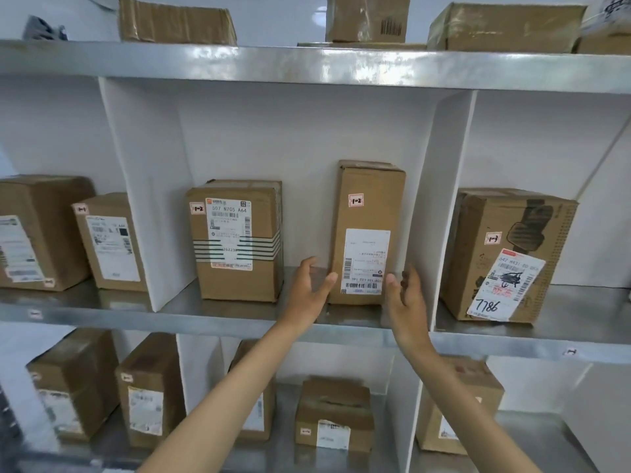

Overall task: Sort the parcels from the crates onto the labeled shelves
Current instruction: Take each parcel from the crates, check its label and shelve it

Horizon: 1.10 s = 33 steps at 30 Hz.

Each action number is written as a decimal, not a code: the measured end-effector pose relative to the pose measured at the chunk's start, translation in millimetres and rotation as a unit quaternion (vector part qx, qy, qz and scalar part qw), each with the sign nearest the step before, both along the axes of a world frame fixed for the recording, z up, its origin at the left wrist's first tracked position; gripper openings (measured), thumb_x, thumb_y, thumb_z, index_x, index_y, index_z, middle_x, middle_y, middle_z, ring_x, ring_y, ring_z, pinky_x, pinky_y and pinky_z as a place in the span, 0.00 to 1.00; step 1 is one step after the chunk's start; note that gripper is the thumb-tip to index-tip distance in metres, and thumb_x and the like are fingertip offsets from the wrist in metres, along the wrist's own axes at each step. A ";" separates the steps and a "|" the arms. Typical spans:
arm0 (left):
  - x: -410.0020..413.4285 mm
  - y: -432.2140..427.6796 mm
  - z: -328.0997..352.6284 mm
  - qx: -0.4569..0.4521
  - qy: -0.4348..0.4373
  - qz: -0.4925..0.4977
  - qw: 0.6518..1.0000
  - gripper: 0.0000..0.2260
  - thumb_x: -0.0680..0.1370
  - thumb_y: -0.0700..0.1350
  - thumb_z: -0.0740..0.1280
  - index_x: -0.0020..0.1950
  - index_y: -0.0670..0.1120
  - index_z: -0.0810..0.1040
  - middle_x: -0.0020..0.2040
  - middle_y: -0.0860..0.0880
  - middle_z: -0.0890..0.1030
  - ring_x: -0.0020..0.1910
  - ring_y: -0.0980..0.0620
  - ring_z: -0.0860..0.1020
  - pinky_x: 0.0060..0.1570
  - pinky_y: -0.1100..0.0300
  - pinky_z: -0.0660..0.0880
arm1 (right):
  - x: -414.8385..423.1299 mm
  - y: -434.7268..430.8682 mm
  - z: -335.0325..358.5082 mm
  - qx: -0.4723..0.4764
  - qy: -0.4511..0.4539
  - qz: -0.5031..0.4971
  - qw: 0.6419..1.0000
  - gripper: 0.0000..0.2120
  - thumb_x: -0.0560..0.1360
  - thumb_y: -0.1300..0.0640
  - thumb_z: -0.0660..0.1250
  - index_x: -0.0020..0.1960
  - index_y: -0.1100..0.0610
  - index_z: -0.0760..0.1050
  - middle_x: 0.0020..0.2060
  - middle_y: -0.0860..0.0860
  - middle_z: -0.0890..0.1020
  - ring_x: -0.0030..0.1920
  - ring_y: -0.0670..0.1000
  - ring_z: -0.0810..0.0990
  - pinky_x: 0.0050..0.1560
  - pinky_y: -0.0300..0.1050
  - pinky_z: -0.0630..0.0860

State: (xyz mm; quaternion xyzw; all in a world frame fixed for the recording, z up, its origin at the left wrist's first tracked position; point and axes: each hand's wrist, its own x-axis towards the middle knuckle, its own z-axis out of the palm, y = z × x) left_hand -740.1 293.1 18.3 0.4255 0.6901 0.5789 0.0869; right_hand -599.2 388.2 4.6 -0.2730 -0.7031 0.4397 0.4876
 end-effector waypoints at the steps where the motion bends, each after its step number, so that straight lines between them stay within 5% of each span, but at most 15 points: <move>1: 4.9 -9.3 0.2 0.001 -0.006 0.011 1.000 0.24 0.78 0.54 0.62 0.72 0.48 0.63 0.66 0.48 0.71 0.64 0.52 0.70 0.64 0.55 0.68 | 5.9 -8.0 -1.7 0.022 0.000 -0.014 1.000 0.32 0.78 0.41 0.54 0.77 0.54 0.52 0.74 0.52 0.63 0.73 0.51 0.62 0.73 0.52 0.60; 7: 36.4 -91.5 -17.2 0.041 -0.042 0.069 0.996 0.16 0.80 0.51 0.59 0.67 0.50 0.68 0.57 0.55 0.74 0.57 0.57 0.72 0.56 0.61 0.71 | 26.6 -71.7 -21.2 0.102 0.015 -0.003 0.995 0.24 0.80 0.46 0.55 0.74 0.48 0.55 0.72 0.44 0.62 0.71 0.41 0.60 0.71 0.42 0.57; 12: 58.7 -188.5 -55.6 0.042 -0.023 0.171 0.984 0.11 0.81 0.51 0.58 0.61 0.53 0.72 0.53 0.59 0.76 0.54 0.64 0.73 0.44 0.77 0.68 | 24.0 -154.9 -47.7 0.135 0.001 0.127 0.983 0.19 0.81 0.49 0.55 0.71 0.49 0.61 0.65 0.40 0.66 0.65 0.37 0.64 0.67 0.35 0.60; 16: 77.9 -287.3 -86.5 0.032 -0.052 0.281 0.958 0.08 0.81 0.49 0.58 0.59 0.52 0.73 0.54 0.54 0.78 0.53 0.59 0.75 0.45 0.73 0.69 | 18.0 -235.6 -75.3 0.106 -0.048 0.275 0.954 0.15 0.81 0.51 0.56 0.67 0.52 0.65 0.64 0.48 0.71 0.64 0.46 0.70 0.67 0.47 0.69; 22: 121.3 -454.9 -119.4 0.017 -0.095 0.442 0.892 0.06 0.80 0.49 0.59 0.47 0.60 0.72 0.50 0.52 0.80 0.46 0.57 0.76 0.42 0.65 0.71 | 11.9 -359.2 -103.9 0.132 -0.101 0.441 0.882 0.14 0.81 0.52 0.55 0.63 0.54 0.71 0.59 0.48 0.75 0.60 0.46 0.73 0.62 0.44 0.69; 28: 177.0 -598.1 -146.7 -0.004 -0.120 0.583 0.804 0.05 0.81 0.47 0.58 0.51 0.52 0.73 0.43 0.56 0.80 0.51 0.49 0.78 0.46 0.55 0.72 | 12.2 -471.0 -132.3 0.142 -0.155 0.575 0.791 0.14 0.81 0.52 0.55 0.61 0.57 0.74 0.53 0.49 0.78 0.54 0.48 0.76 0.51 0.39 0.67; 33: 220.6 -681.0 -167.8 -0.011 -0.155 0.642 0.751 0.08 0.82 0.45 0.58 0.52 0.47 0.75 0.45 0.49 0.80 0.50 0.42 0.78 0.54 0.47 0.74 | 7.5 -551.8 -159.9 0.178 -0.195 0.640 0.722 0.12 0.82 0.54 0.56 0.58 0.56 0.75 0.51 0.47 0.78 0.52 0.45 0.75 0.49 0.34 0.66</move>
